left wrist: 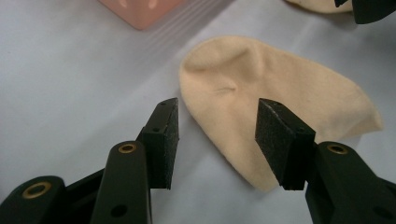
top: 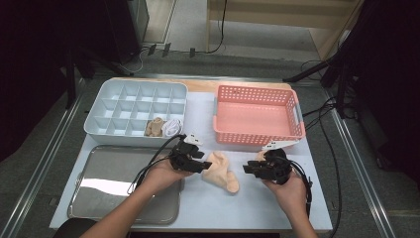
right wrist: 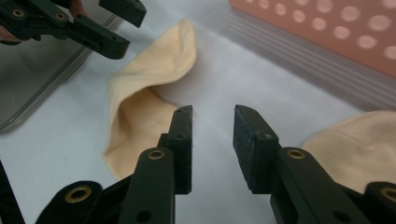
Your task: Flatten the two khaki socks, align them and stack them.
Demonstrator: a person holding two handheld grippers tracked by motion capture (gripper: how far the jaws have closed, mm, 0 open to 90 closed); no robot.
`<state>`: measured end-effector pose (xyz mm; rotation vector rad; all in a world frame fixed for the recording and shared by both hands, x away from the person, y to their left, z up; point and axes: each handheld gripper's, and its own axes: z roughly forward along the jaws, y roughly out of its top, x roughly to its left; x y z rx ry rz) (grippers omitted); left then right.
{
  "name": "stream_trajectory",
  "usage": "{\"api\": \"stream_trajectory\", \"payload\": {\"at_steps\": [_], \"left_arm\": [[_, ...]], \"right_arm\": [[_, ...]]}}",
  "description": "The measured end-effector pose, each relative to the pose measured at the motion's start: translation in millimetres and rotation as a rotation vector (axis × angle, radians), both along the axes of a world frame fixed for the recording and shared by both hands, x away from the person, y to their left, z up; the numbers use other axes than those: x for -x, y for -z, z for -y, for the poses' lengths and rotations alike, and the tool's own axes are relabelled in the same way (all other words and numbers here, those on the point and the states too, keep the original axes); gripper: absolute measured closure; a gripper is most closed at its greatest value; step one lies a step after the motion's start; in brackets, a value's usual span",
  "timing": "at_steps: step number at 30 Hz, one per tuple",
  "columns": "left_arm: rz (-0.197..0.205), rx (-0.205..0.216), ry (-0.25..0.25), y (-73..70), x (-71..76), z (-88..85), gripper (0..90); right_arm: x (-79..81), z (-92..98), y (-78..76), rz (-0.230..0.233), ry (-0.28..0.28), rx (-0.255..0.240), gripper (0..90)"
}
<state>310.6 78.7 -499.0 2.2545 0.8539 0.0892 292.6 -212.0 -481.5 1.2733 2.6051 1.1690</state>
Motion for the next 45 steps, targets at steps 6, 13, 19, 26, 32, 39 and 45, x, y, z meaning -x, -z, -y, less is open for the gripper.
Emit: {"api": "stream_trajectory", "payload": {"at_steps": [6,13,19,26,32,39,45], "left_arm": [[-0.003,-0.011,0.011,7.5,0.6,1.2,56.8],[-0.021,-0.032,0.017,13.6,0.7,2.3,61.2],[-0.011,-0.039,0.015,14.3,1.6,1.7,66.3],[0.009,-0.039,0.019,16.0,3.2,0.9,75.7],[-0.011,-0.026,0.035,16.8,4.2,2.2,87.5],[-0.029,-0.013,0.029,17.2,3.2,1.6,89.4],[-0.034,-0.016,0.025,16.2,3.6,0.5,89.0]], "right_arm": [[0.5,-12.7,6.4,0.001,-0.037,0.014,69.6],[-0.1,-23.5,17.2,-0.014,-0.073,0.032,68.5],[-1.4,-33.8,24.9,-0.024,-0.102,0.062,68.3],[-0.3,-44.6,29.5,-0.015,-0.133,0.083,68.1],[-1.6,-44.6,30.0,-0.02,-0.122,0.079,71.9],[-2.2,-47.8,25.5,-0.016,-0.105,0.069,79.0],[-9.3,-52.6,23.9,-0.028,-0.101,0.05,84.4]]}}
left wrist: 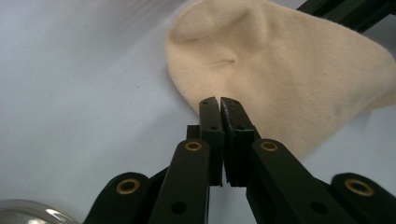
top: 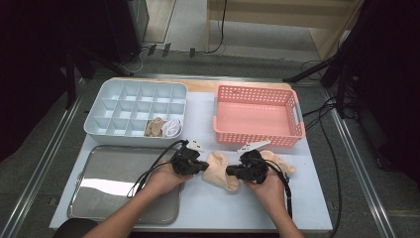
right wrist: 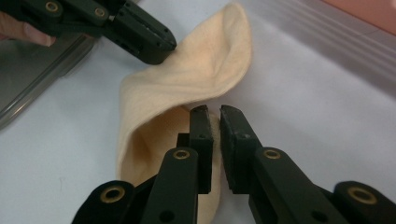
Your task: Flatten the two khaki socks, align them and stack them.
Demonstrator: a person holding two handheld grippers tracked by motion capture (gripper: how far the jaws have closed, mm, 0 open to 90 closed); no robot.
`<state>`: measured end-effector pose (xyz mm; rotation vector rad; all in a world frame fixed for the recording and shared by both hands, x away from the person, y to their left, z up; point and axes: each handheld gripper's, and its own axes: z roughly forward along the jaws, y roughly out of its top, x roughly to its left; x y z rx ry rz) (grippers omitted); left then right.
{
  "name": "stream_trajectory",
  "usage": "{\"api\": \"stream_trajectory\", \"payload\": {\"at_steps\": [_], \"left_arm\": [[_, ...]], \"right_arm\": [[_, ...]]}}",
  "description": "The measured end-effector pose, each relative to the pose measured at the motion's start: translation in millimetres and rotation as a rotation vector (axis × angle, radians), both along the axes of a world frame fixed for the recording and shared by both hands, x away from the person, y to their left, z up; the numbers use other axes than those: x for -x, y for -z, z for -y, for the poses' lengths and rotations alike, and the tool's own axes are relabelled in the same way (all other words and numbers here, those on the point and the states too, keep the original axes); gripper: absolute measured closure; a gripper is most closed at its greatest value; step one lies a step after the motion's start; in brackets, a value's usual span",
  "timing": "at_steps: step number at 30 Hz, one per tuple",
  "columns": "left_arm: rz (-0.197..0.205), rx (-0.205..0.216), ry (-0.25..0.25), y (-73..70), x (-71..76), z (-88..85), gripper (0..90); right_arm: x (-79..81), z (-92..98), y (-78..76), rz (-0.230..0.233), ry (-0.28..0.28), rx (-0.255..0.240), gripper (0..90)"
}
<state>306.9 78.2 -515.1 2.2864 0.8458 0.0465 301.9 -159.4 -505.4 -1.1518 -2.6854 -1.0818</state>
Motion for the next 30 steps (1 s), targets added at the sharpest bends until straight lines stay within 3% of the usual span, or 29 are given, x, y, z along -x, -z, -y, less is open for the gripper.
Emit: {"api": "stream_trajectory", "payload": {"at_steps": [2,6,13,16,22,30], "left_arm": [[0.002,-0.003,0.0,-0.3,-0.2,-0.9,88.8],[-0.003,-0.004,-0.011,0.1,-0.2,-2.7,89.1],[-0.003,0.003,-0.013,0.5,1.5,-2.7,88.7],[0.0,0.009,-0.02,-1.8,1.0,-4.6,87.1],[0.004,0.052,-0.049,-16.9,0.0,-18.1,84.5],[0.012,0.065,-0.095,-29.9,2.7,-37.0,82.4]], "right_arm": [[-1.5,-0.1,-0.1,0.001,0.002,-0.004,84.2],[-7.7,-1.1,3.1,-0.011,-0.007,0.0,70.3],[-9.6,0.3,-3.3,-0.004,-0.005,-0.022,80.1],[-11.6,-2.2,-0.5,-0.008,-0.002,-0.01,82.9],[-10.1,-14.6,-4.5,-0.002,-0.022,-0.05,83.7],[0.3,-26.1,-9.5,0.003,-0.073,-0.055,82.9]]}}
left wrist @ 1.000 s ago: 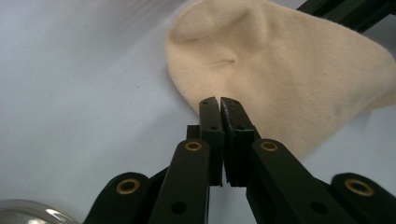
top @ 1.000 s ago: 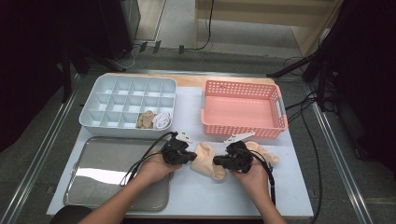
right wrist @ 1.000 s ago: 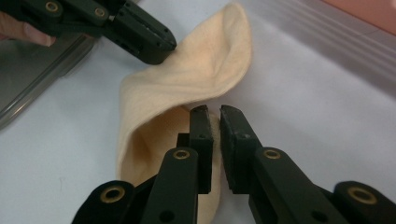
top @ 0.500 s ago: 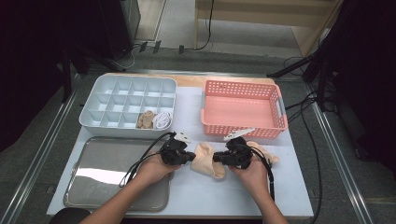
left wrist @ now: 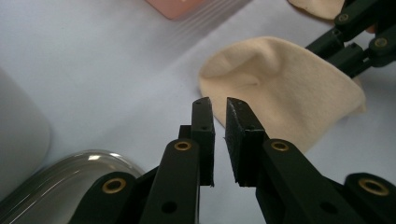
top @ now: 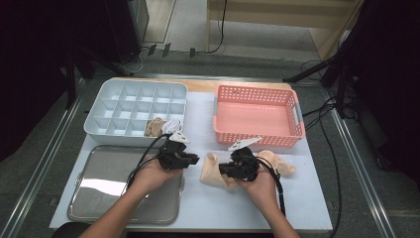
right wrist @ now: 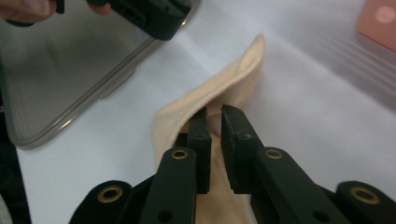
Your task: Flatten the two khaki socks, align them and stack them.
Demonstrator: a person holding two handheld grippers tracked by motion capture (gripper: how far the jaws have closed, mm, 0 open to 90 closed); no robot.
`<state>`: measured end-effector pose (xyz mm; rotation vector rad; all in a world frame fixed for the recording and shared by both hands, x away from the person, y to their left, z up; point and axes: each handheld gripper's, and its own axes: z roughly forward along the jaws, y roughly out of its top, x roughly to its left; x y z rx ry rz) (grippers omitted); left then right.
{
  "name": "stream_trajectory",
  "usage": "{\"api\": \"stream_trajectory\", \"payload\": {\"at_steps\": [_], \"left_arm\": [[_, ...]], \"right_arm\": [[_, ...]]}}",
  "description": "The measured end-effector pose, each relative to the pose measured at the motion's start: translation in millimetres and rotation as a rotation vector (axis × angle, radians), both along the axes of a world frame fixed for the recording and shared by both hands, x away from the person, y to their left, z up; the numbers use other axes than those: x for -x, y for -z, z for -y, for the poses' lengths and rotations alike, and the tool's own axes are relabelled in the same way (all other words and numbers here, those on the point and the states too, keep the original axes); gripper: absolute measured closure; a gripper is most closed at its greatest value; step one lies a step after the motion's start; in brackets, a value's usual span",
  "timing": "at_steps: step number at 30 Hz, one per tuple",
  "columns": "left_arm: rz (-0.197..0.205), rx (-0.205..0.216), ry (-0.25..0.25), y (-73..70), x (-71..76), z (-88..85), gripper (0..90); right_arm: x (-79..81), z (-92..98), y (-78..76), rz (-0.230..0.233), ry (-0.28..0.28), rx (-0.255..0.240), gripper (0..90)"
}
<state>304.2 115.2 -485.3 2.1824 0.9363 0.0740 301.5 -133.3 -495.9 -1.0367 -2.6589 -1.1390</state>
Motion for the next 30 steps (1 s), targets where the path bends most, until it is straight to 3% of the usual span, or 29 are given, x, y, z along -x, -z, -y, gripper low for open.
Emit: {"api": "stream_trajectory", "payload": {"at_steps": [8,19,27,30], "left_arm": [[0.004,0.015,-0.033,-5.4,1.4,-9.9,79.0],[0.002,0.004,-0.016,-5.3,4.1,-6.7,72.6],[0.004,0.007,-0.026,-6.7,2.8,-9.9,70.9],[0.009,0.009,-0.03,-7.1,2.6,-10.9,70.8]], "right_arm": [[11.4,-18.0,6.1,-0.01,-0.076,0.026,81.5],[19.5,-26.5,15.0,-0.038,-0.121,0.043,80.3],[32.6,-35.3,14.4,-0.014,-0.188,0.09,76.6],[32.9,-35.8,13.6,-0.001,-0.182,0.082,76.6]]}}
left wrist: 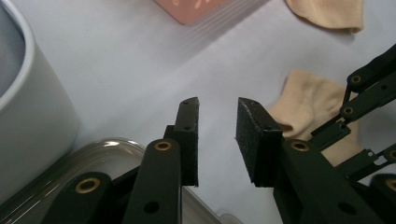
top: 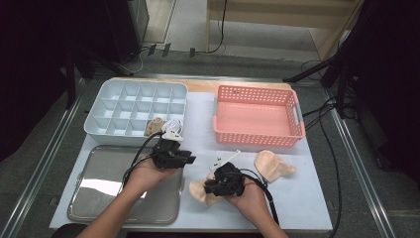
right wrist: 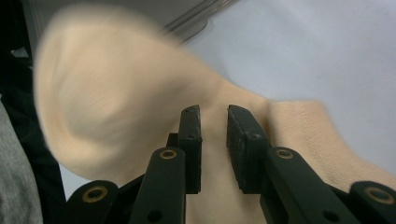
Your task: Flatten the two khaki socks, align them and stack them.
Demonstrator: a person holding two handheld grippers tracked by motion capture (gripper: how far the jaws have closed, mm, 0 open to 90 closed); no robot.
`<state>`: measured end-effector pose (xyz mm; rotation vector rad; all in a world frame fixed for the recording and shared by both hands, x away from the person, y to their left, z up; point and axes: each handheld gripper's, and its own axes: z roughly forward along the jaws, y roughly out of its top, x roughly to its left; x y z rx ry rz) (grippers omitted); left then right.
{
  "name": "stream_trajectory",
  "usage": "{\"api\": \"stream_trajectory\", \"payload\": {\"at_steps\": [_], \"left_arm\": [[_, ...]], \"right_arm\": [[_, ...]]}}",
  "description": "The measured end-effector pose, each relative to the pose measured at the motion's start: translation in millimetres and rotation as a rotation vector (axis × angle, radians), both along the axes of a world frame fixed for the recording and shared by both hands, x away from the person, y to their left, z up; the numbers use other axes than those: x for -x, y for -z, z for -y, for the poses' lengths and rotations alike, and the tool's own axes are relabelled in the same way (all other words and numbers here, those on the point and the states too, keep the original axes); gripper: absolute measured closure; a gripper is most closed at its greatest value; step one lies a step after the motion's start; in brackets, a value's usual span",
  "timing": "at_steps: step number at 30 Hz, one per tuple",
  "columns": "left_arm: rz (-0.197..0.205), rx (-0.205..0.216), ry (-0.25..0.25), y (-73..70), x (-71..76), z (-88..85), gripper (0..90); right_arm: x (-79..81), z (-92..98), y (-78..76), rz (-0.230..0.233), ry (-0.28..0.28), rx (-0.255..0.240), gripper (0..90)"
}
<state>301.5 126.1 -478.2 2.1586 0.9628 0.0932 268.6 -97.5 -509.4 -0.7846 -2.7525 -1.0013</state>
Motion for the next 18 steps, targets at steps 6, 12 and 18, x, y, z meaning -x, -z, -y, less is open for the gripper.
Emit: {"api": "stream_trajectory", "payload": {"at_steps": [6,12,18], "left_arm": [[0.0,-0.004,0.002,0.4,-0.5,0.1,70.8],[-0.002,0.001,0.003,0.1,-1.1,0.6,70.4],[0.001,0.003,0.007,0.0,-2.3,1.6,70.4]], "right_arm": [[-8.0,13.6,-3.8,0.007,0.051,-0.026,76.2],[-14.6,31.0,-10.1,0.022,0.116,-0.043,74.1],[-22.0,41.1,-9.0,0.027,0.162,-0.043,71.6]]}}
